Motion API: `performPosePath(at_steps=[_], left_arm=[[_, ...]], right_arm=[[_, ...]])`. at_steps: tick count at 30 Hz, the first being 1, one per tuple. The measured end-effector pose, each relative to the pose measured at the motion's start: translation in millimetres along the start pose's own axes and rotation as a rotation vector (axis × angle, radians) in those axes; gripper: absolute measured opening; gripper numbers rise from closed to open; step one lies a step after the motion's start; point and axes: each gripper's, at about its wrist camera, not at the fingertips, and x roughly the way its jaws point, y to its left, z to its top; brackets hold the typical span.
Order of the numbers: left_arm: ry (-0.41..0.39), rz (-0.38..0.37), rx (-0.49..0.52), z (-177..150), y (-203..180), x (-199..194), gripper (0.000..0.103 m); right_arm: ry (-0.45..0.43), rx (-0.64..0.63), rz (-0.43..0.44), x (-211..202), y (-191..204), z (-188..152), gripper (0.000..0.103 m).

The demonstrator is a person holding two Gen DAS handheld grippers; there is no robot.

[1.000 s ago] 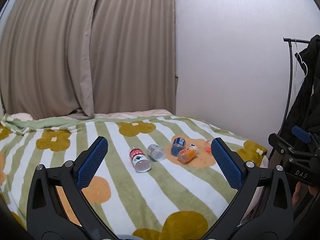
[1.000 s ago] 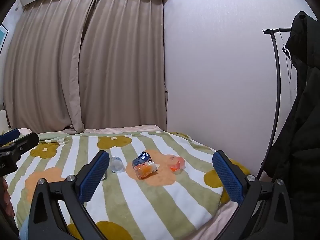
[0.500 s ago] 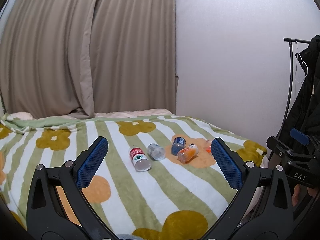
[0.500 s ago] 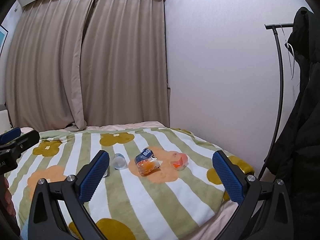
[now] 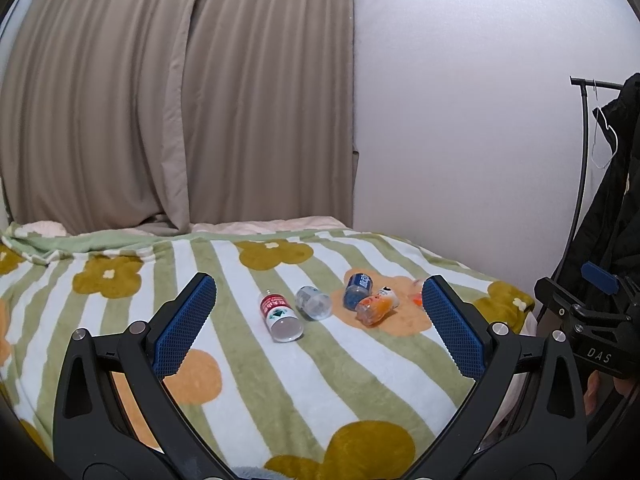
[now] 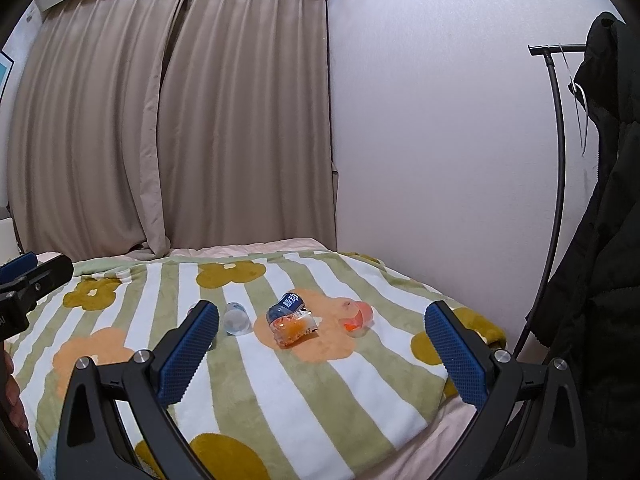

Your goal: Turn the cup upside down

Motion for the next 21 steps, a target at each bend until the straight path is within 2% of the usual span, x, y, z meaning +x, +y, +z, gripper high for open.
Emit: performPosePath(at_steps=[17, 21], left_arm=[[0.016, 0.0, 0.029, -0.4, -5.1, 0.4, 0.103], [0.022, -0.006, 0.039, 2.1, -8.0, 1.8, 0.103]], right_arm=[[0.018, 0.01, 0.008, -1.0, -2.8, -7.4, 0.103], [0.042, 0.052, 0.035, 2.1, -9.2, -5.3, 0.103]])
